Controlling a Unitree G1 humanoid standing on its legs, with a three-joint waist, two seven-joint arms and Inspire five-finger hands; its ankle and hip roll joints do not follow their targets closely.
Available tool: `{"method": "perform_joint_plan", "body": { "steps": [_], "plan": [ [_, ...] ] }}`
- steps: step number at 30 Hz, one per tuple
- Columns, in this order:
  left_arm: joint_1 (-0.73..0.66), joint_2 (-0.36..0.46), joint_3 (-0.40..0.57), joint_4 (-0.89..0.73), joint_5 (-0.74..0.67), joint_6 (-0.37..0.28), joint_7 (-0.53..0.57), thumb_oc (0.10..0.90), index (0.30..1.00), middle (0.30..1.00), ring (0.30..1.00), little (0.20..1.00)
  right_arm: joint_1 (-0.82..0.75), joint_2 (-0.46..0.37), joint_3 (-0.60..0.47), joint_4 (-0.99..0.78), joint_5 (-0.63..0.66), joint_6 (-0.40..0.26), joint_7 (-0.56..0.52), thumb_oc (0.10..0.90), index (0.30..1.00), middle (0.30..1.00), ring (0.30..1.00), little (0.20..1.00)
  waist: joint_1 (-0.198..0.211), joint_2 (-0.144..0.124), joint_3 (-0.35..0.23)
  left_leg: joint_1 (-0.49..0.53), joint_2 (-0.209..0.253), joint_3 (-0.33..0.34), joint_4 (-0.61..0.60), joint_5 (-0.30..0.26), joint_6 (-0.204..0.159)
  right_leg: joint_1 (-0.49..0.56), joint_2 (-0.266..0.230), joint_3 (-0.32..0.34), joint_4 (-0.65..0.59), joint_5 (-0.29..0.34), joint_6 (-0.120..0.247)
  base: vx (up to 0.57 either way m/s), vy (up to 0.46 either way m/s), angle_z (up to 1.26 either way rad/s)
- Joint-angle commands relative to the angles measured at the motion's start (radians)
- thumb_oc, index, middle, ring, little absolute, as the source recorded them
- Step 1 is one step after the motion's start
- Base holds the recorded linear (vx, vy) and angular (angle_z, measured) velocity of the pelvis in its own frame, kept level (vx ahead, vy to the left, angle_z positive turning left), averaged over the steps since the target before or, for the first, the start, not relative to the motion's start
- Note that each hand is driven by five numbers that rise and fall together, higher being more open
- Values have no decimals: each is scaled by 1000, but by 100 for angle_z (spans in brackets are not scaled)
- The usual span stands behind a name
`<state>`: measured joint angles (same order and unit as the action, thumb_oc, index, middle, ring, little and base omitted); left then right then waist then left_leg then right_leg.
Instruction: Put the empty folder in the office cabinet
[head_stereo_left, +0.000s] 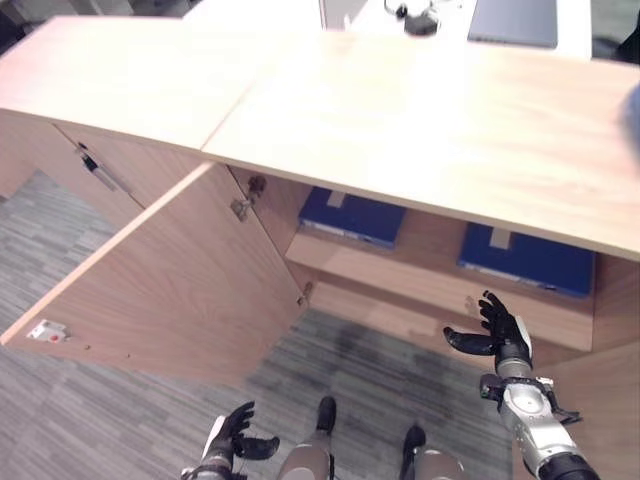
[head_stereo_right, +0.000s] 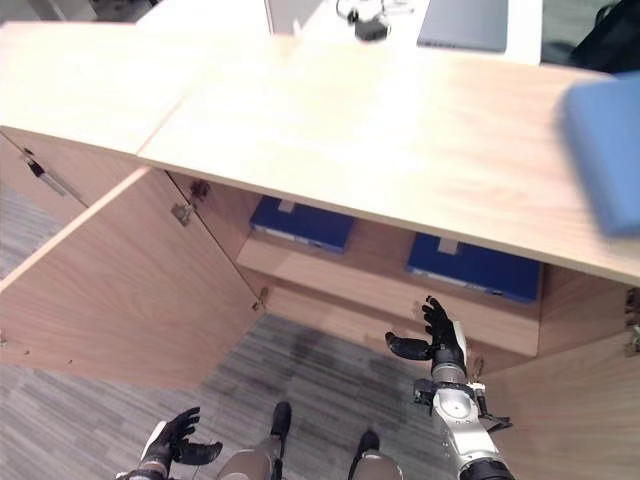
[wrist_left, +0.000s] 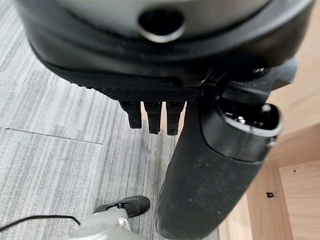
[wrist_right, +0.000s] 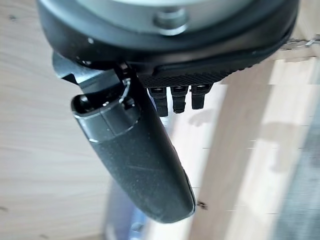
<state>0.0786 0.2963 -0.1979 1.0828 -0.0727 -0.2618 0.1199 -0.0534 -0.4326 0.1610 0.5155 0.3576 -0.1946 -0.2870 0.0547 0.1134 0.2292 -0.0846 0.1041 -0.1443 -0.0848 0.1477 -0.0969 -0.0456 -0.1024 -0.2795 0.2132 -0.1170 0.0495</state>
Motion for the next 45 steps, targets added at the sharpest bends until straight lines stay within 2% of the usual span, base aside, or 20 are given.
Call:
{"method": "perform_joint_plan", "body": {
  "steps": [1, 2, 3, 4, 5, 6, 7, 8, 10, 11, 15, 22, 28, 31, 38, 39, 41, 43, 44, 45],
  "plan": [
    [-32, 29, -19, 17, 22, -6, 26, 800, 900, 900, 900, 900, -55, -5, -21, -66, 28, -110, 36, 800, 900, 900, 900, 900, 28, -33, -52, 5, 97, 29, 1, 44, -134, 64, -46, 3, -59, -45, 66, -102, -59, 46],
    [-32, 29, -19, 17, 22, -6, 26, 800, 900, 900, 900, 900, -55, -5, -21, -66, 28, -110, 36, 800, 900, 900, 900, 900, 28, -32, -53, 4, 97, 28, 1, 45, -134, 65, -45, 1, -62, -43, 66, -180, -27, 62],
    [-41, 22, -9, 25, 18, -5, 37, 800, 900, 900, 900, 900, -56, -3, 21, -54, 12, -99, 46, 800, 900, 900, 900, 900, 38, -52, -48, 2, 100, 73, 15, 55, -130, 96, -51, -20, -88, -33, 64, -121, 6, 61],
    [-42, 22, -9, 25, 18, -5, 37, 800, 900, 900, 900, 900, -57, -3, 21, -53, 12, -99, 46, 800, 900, 900, 900, 900, 38, -50, -49, -2, 101, 72, 14, 59, -128, 95, -50, -20, -93, -25, 65, -201, -1, 64],
    [-44, 18, -4, 28, 16, -1, 37, 800, 900, 900, 900, 900, -53, -2, 36, -55, 7, -91, 52, 800, 900, 900, 900, 900, 31, -65, -50, 3, 106, 131, 34, 46, -107, 97, -61, -36, -105, -9, 64, -163, 2, 58],
    [-42, 15, -2, 30, 17, 1, 34, 800, 900, 900, 900, 900, -48, 3, 46, -51, 6, -86, 55, 800, 900, 900, 900, 900, 23, -77, -55, 10, 110, 179, 57, 23, -88, 91, -70, -49, -112, 6, 63, -291, 4, 65],
    [-26, 5, 2, 35, 15, 1, 30, 800, 900, 900, 900, 900, -45, 11, 75, -37, -4, -74, 72, 800, 900, 900, 900, 900, 14, -92, -70, 57, 109, 228, 107, -43, -77, 77, -82, -74, -131, 37, 61, -219, 14, 56],
    [-26, 5, 2, 35, 15, 1, 30, 800, 900, 900, 900, 900, -46, 11, 75, -36, -4, -74, 72, 800, 900, 900, 900, 900, 13, -91, -72, 52, 109, 227, 108, -41, -76, 74, -82, -75, -134, 42, 61, -205, 30, 47],
    [-16, -5, 1, 51, 20, 1, 30, 800, 900, 900, 900, 900, -50, 20, 102, -5, -20, -64, 77, 800, 900, 900, 900, 900, 16, -95, -88, 96, 81, 159, 134, -97, -77, 76, -73, -67, -161, 57, 57, -92, 62, 33],
    [-7, -16, 2, 57, 22, 6, 35, 800, 900, 900, 900, 900, -38, 44, 114, 12, -21, -51, 87, 800, 900, 900, 900, 900, 14, -89, -107, 126, 73, 119, 103, -121, -75, 79, -65, -51, -175, 71, 64, -30, 76, 28],
    [-5, -28, -19, 83, 58, 15, 26, 800, 900, 900, 900, 900, -12, 83, 123, 82, -34, -38, 99, 800, 900, 900, 900, 900, -1, -77, -138, 167, 72, 136, 38, -123, -66, 103, -55, -37, -197, 87, 75, 29, 73, 19],
    [-24, -12, -46, 84, 130, 20, 18, 800, 900, 900, 900, 900, 41, 113, 129, 120, -66, -18, 106, 800, 900, 900, 900, 900, -25, -72, -145, 211, 51, 169, 8, -144, -47, 114, -71, -9, -192, 100, 86, 14, 46, -6],
    [-64, 7, -59, 69, 141, 24, 13, 800, 900, 900, 900, 900, 66, 121, 99, 173, -75, -3, 90, 800, 900, 900, 900, 900, -70, -72, -138, 250, 45, 208, 7, -169, -34, 107, -76, 54, -196, 117, 98, 3, -3, -25],
    [-68, 5, -61, 67, 143, 26, 10, 800, 900, 900, 900, 900, 74, 120, 83, 173, -68, -1, 87, 800, 900, 900, 900, 900, -84, -69, -134, 256, 48, 221, 9, -170, -34, 100, -71, 75, -194, 118, 99, -15, -40, -30],
    [-80, -14, -94, 73, 181, 26, -9, 800, 900, 900, 900, 900, 97, 101, 34, 197, -56, -5, 86, 800, 900, 900, 900, 900, -156, -52, -127, 269, 74, 279, 22, -165, -46, 62, -52, 145, -174, 106, 93, -7, -72, -31],
    [-87, -18, -100, 74, 187, 25, -14, 800, 900, 900, 900, 900, 100, 94, 28, 201, -52, -7, 90, 800, 900, 900, 900, 900, -177, -47, -123, 261, 89, 300, 51, -165, -54, 50, -42, 165, -166, 98, 87, -9, -119, -47],
    [-91, -19, -100, 73, 185, 23, -14, 800, 900, 900, 900, 900, 99, 92, 26, 204, -49, -8, 91, 800, 900, 900, 900, 900, -184, -46, -119, 251, 98, 308, 82, -167, -60, 44, -38, 174, -161, 94, 84, -14, -103, -46],
    [-103, -16, -104, 59, 177, 22, -16, 800, 900, 900, 900, 900, 107, 84, 24, 207, -40, -13, 98, 800, 900, 900, 900, 900, -206, -52, -95, 193, 148, 324, 233, -81, -91, 49, -16, 196, -157, 75, 64, -17, -129, -44],
    [-104, -16, -104, 59, 177, 23, -16, 800, 900, 900, 900, 900, 107, 84, 24, 207, -40, -13, 98, 800, 900, 900, 900, 900, -207, -51, -95, 189, 151, 321, 238, -82, -93, 49, -14, 195, -157, 75, 62, -8, -85, -35],
    [-110, -16, -105, 52, 172, 22, -13, 800, 900, 900, 900, 900, 104, 81, 28, 211, -41, -12, 101, 800, 900, 900, 900, 900, -209, -56, -86, 163, 163, 313, 300, -42, -99, 50, -8, 200, -151, 71, 51, 30, -111, -26]
  ]
}}
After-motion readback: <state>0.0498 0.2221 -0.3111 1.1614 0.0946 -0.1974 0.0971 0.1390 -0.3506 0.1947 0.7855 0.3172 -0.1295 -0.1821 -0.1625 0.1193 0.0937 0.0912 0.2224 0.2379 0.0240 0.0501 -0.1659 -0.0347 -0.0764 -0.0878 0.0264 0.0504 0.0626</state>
